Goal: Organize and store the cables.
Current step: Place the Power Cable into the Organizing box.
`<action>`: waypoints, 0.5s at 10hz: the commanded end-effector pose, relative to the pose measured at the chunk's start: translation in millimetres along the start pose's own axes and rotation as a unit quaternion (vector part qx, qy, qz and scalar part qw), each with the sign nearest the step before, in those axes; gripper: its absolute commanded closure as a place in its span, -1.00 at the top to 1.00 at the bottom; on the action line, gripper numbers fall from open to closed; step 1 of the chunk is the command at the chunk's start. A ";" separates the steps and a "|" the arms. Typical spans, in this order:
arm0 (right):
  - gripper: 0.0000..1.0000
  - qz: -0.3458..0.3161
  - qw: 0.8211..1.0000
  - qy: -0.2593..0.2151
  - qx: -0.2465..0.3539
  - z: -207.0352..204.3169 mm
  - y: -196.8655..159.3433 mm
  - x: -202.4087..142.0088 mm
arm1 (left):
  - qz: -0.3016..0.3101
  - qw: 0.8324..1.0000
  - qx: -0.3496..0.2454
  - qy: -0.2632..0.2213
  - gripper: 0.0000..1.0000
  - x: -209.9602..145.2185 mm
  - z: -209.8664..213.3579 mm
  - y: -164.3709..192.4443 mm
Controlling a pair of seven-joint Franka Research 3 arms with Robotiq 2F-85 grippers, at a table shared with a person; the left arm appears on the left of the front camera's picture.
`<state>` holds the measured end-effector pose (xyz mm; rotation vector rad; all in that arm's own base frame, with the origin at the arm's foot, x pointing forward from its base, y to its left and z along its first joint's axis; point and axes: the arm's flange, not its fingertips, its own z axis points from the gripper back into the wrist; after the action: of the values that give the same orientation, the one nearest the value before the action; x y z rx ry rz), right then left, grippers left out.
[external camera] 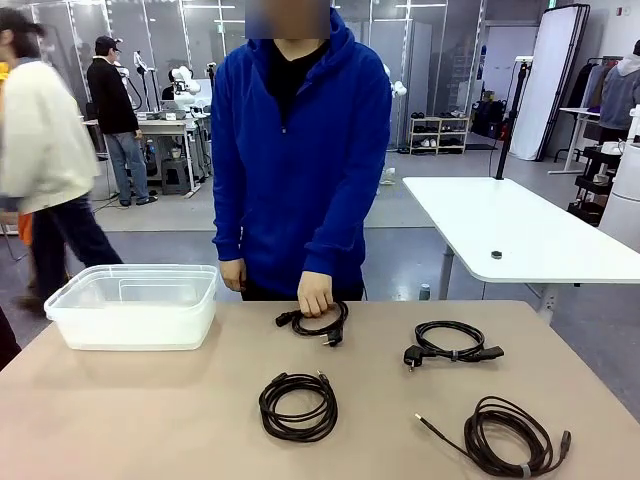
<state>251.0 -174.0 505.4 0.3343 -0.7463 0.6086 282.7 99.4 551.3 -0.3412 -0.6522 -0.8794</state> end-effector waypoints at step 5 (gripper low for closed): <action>1.00 0.115 0.990 0.082 -0.012 -24.3 4.6 52.3 | -0.010 1.000 -0.006 -0.004 1.00 1.7 -1.2 -0.4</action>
<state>268.8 -146.8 517.3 0.2674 -0.6892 0.7160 282.7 99.2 551.3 -0.3409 -0.6519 -0.8799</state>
